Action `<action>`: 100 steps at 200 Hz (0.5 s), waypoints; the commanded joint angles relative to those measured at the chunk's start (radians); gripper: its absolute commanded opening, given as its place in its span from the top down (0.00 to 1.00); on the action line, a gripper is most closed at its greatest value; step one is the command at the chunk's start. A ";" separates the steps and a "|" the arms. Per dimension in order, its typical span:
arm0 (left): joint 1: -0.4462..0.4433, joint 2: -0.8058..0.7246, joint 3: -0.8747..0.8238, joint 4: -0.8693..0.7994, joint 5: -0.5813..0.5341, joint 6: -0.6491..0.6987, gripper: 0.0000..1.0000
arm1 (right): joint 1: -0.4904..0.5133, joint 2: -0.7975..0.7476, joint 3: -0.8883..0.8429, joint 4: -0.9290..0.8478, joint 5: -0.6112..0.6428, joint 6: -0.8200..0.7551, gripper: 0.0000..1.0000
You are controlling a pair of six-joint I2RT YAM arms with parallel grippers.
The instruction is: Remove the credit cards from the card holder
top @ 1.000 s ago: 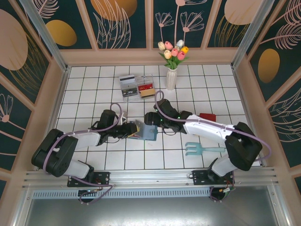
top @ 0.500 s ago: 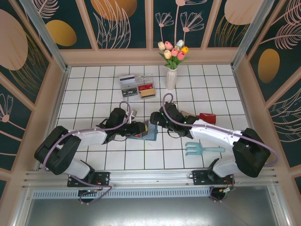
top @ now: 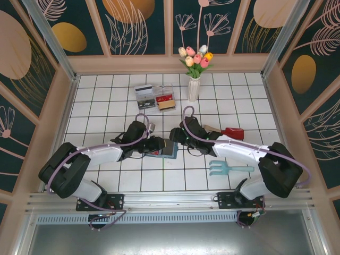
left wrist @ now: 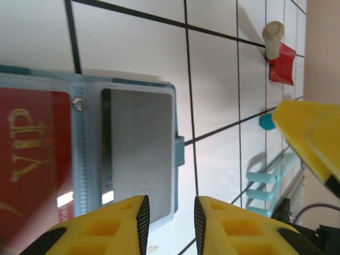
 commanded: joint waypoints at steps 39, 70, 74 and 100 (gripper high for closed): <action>0.018 -0.017 0.010 -0.097 -0.134 0.014 0.74 | 0.009 0.127 0.061 0.012 -0.129 0.023 0.62; 0.018 0.029 0.013 -0.066 -0.097 0.008 0.75 | 0.010 0.168 0.073 -0.008 -0.147 0.028 0.68; 0.017 0.035 0.014 -0.063 -0.094 0.008 0.75 | 0.010 0.171 0.075 -0.008 -0.150 0.028 0.70; 0.017 0.062 0.023 -0.052 -0.080 0.013 0.80 | 0.011 0.193 0.083 -0.009 -0.175 0.025 0.75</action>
